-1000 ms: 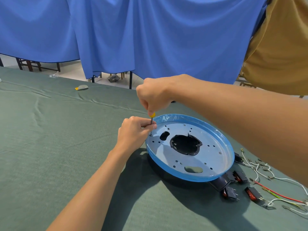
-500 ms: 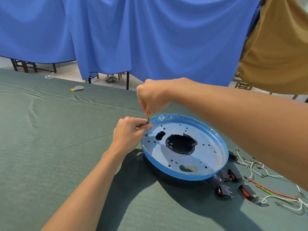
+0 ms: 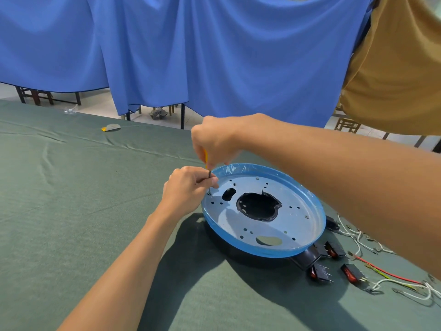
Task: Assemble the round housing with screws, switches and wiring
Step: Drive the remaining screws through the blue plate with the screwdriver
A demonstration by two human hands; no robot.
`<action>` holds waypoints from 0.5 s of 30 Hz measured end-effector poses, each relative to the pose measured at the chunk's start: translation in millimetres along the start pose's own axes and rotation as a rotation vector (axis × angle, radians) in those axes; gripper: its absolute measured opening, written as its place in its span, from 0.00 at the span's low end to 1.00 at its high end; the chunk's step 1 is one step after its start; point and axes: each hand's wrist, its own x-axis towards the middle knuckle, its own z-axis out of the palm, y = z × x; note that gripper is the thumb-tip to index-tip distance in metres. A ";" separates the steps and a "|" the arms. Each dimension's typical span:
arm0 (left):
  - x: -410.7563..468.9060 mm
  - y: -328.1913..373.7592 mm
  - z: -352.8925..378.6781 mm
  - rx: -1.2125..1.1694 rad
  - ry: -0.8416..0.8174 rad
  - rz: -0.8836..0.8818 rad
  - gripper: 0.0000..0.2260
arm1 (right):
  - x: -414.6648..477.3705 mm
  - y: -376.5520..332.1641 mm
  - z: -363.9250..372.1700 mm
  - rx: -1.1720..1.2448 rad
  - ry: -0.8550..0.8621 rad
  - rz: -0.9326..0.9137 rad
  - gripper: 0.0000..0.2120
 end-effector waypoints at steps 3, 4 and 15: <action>-0.7 1.3 -1.3 -0.058 -0.022 0.037 0.05 | 2.4 -1.1 6.1 0.058 -0.005 0.055 0.10; -1.7 1.7 -0.8 -0.085 0.014 0.030 0.04 | 3.0 -2.4 6.0 0.078 -0.021 0.094 0.09; -0.7 0.1 -1.3 -0.066 0.007 0.044 0.06 | 2.7 4.6 5.7 -0.016 0.063 0.025 0.14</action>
